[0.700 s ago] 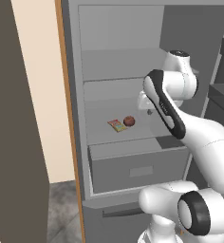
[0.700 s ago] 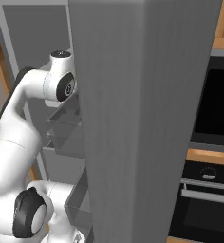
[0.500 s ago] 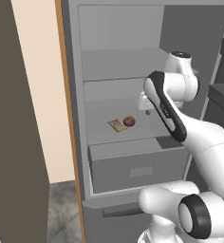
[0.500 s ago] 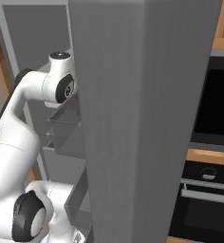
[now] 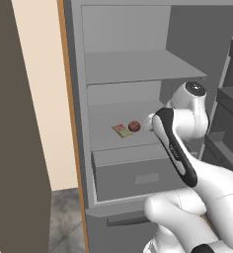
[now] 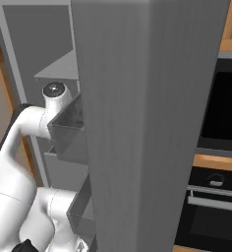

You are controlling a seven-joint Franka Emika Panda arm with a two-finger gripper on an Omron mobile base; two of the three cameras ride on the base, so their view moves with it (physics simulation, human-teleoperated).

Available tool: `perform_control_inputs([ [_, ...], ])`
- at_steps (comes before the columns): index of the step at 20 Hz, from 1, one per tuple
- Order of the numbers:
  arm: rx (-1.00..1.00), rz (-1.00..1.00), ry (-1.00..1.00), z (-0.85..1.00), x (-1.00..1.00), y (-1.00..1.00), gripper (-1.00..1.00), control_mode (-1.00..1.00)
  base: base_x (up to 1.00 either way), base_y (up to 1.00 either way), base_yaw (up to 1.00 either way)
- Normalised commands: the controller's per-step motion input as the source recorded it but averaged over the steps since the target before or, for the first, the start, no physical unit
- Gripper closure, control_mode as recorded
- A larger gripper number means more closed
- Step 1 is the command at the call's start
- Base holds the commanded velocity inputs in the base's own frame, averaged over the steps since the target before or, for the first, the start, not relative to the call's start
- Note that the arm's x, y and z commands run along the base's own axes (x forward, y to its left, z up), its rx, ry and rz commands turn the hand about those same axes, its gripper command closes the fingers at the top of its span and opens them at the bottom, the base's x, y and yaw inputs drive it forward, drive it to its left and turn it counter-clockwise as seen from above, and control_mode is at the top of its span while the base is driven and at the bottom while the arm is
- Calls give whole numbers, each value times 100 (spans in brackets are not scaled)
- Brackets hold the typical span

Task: Move the onion and bar from the second highest shelf to the top shelf to make space. Then, place the pitcher from the counter on the cleared second highest shelf.

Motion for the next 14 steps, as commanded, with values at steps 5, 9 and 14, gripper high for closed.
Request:
perform_control_inputs([
  [5,0,-1,0,-41,29,0,-100,-100,0,0,0],
  [9,0,-2,0,-31,42,0,-100,-100,0,0,0],
  [14,0,-2,0,-14,51,0,-100,-100,0,0,0],
])
